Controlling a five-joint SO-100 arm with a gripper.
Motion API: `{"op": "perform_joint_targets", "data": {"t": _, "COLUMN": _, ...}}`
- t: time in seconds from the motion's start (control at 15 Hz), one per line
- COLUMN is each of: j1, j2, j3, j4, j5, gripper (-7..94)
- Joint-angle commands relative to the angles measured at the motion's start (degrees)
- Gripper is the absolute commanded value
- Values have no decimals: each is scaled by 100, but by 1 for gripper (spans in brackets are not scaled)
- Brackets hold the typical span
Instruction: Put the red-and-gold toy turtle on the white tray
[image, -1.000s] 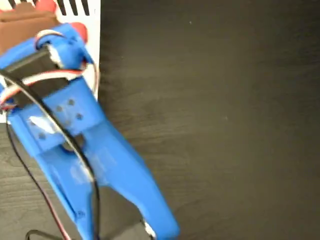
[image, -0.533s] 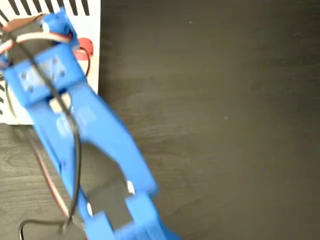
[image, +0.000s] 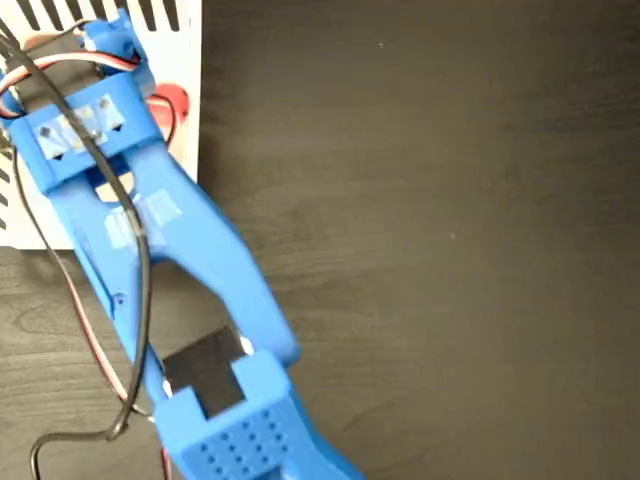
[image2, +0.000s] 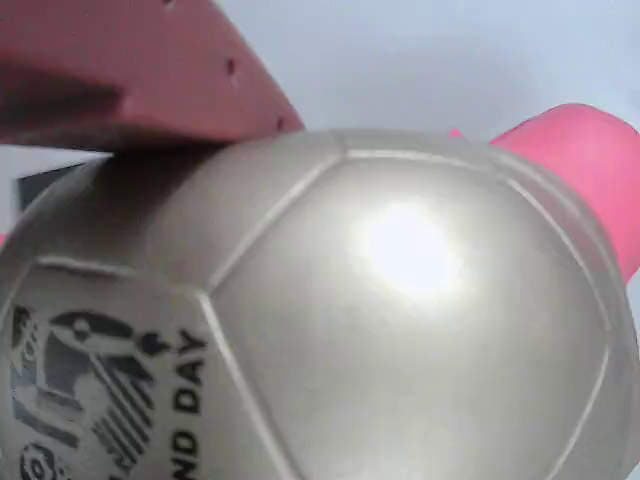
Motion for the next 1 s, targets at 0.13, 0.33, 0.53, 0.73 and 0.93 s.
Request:
{"op": "perform_joint_targets", "data": {"t": 0.13, "j1": -211, "j2": 132, "j3": -237, "j4": -88, "j5": 44, "gripper": 49}}
{"op": "perform_joint_targets", "data": {"t": 0.33, "j1": -237, "j2": 114, "j3": -229, "j4": -62, "j5": 26, "gripper": 56}}
{"op": "perform_joint_targets", "data": {"t": 0.53, "j1": -237, "j2": 141, "j3": -229, "j4": -53, "j5": -18, "gripper": 56}}
{"op": "perform_joint_targets", "data": {"t": 0.73, "j1": -237, "j2": 483, "j3": -105, "j4": -44, "j5": -18, "gripper": 56}}
{"op": "perform_joint_targets", "data": {"t": 0.93, "j1": -158, "j2": 1846, "j3": 949, "j4": -747, "j5": -105, "gripper": 0}}
